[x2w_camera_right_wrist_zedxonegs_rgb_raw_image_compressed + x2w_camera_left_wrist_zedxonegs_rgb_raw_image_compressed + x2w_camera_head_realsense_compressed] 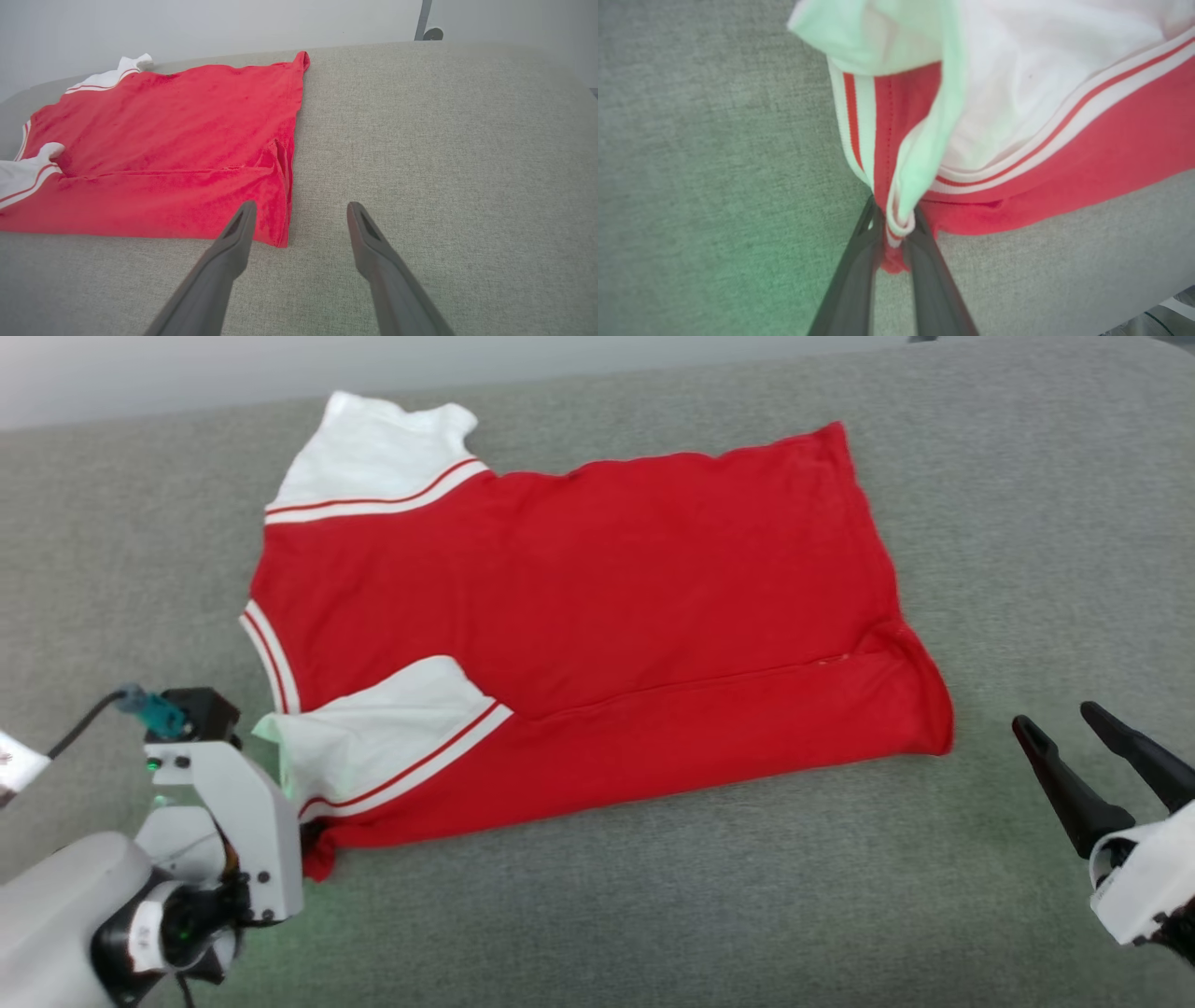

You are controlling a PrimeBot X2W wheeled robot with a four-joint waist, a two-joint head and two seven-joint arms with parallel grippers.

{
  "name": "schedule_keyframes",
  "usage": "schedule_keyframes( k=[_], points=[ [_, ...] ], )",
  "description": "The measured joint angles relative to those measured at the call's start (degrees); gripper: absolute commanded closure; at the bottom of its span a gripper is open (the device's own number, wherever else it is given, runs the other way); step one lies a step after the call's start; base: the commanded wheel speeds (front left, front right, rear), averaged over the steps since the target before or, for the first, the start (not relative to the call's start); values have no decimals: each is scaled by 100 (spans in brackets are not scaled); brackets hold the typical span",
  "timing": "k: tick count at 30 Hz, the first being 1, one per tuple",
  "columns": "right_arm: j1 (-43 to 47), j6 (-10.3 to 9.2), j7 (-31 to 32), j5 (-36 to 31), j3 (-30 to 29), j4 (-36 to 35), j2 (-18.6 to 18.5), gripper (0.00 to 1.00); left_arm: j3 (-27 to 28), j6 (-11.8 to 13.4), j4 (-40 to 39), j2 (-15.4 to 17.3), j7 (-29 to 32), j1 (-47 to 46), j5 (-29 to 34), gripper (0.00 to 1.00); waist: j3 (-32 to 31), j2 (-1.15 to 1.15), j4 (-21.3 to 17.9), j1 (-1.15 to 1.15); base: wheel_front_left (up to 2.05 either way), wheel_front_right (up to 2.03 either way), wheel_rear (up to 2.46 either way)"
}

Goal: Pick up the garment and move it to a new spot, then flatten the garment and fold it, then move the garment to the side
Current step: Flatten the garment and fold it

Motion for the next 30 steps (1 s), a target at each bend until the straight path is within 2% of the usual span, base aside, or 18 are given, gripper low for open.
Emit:
schedule_keyframes(
  k=[16,29,30],
  points=[
    [-746,0,469,166,492,1174,-189,0,-104,-261,201,-523,48,-352,244,100,249,0,592,0,0,0,0],
    [-1468,1,1136,331,797,2159,-198,0,-108,-467,431,-776,20,-476,282,100,466,0,775,0,0,0,0],
    [-1493,1,1176,322,831,2182,-223,100,-108,-488,452,-786,19,-476,282,100,465,0,778,0,0,0,0]
  ],
)
